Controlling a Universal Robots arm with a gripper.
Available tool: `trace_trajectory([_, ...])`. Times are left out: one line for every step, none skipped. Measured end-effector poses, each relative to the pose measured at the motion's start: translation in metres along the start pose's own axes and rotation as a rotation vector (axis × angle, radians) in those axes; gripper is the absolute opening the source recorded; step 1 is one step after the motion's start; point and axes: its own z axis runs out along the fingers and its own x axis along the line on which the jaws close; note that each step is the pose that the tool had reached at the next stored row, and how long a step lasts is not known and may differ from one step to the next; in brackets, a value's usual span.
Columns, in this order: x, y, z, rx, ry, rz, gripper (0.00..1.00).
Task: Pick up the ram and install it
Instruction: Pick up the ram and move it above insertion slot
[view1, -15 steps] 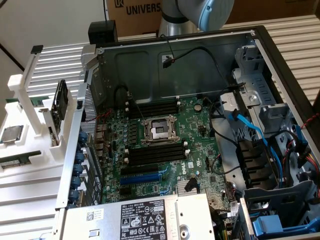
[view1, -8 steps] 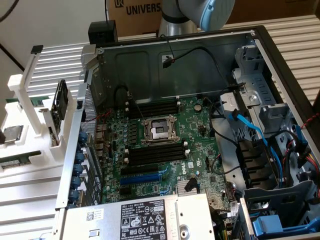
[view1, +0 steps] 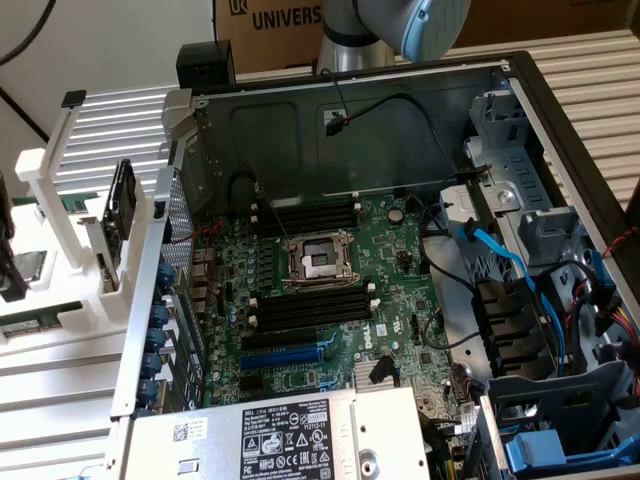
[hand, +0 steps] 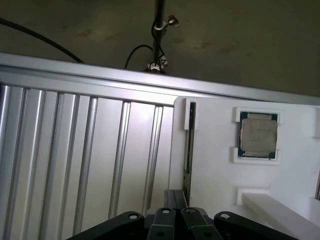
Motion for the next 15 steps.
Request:
trace_trajectory([0.000, 0.0000, 0.0014, 0.0007, 0.0001, 0.000, 0.10])
trace_trajectory([0.000, -0.0001, 0.0028, 0.0015, 0.0002, 0.001, 0.10])
trace_trajectory([-0.001, -0.0001, 0.0039, 0.0033, 0.0003, 0.001, 0.10])
trace_trajectory([-0.001, -0.0002, 0.0046, 0.0061, 0.0007, 0.002, 0.10])
trace_trajectory([-0.001, -0.0002, 0.0050, 0.0099, 0.0013, 0.003, 0.10])
trace_trajectory([-0.002, -0.0002, 0.0053, 0.0156, 0.0019, 0.004, 0.10])
trace_trajectory([-0.002, -0.0003, 0.0059, 0.0217, 0.0024, 0.006, 0.10])
trace_trajectory([-0.002, -0.0004, 0.0062, 0.0281, 0.0031, 0.007, 0.10])
trace_trajectory([-0.002, -0.0004, 0.0066, 0.0336, 0.0037, 0.009, 0.10])
trace_trajectory([-0.003, -0.0004, 0.0073, 0.0378, 0.0041, 0.011, 0.10])
trace_trajectory([-0.003, -0.0005, 0.0083, 0.0394, 0.0041, 0.012, 0.10])
trace_trajectory([-0.004, -0.0005, 0.0095, 0.0400, 0.0043, 0.013, 0.10])
trace_trajectory([-0.005, -0.0006, 0.0107, 0.0403, 0.0045, 0.014, 0.10])
trace_trajectory([-0.006, -0.0007, 0.0123, 0.0405, 0.0046, 0.014, 0.10])
trace_trajectory([-0.007, -0.0008, 0.0138, 0.0411, 0.0045, 0.014, 0.10])
